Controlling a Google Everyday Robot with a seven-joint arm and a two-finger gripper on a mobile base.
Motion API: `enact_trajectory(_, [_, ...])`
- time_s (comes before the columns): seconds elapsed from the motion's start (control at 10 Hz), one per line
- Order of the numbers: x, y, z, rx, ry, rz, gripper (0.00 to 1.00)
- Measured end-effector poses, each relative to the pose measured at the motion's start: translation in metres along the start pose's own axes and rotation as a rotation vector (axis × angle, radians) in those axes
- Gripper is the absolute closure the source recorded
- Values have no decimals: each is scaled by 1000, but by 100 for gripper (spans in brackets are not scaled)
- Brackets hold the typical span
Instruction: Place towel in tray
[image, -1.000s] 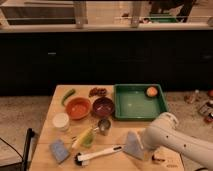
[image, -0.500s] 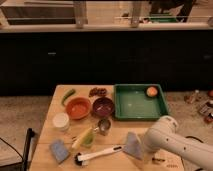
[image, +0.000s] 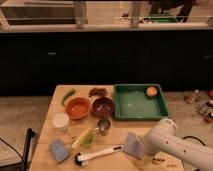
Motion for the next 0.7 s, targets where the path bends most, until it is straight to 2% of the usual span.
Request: enact_trajectory(0.7, [-17, -18, 9, -3, -5, -50, 20])
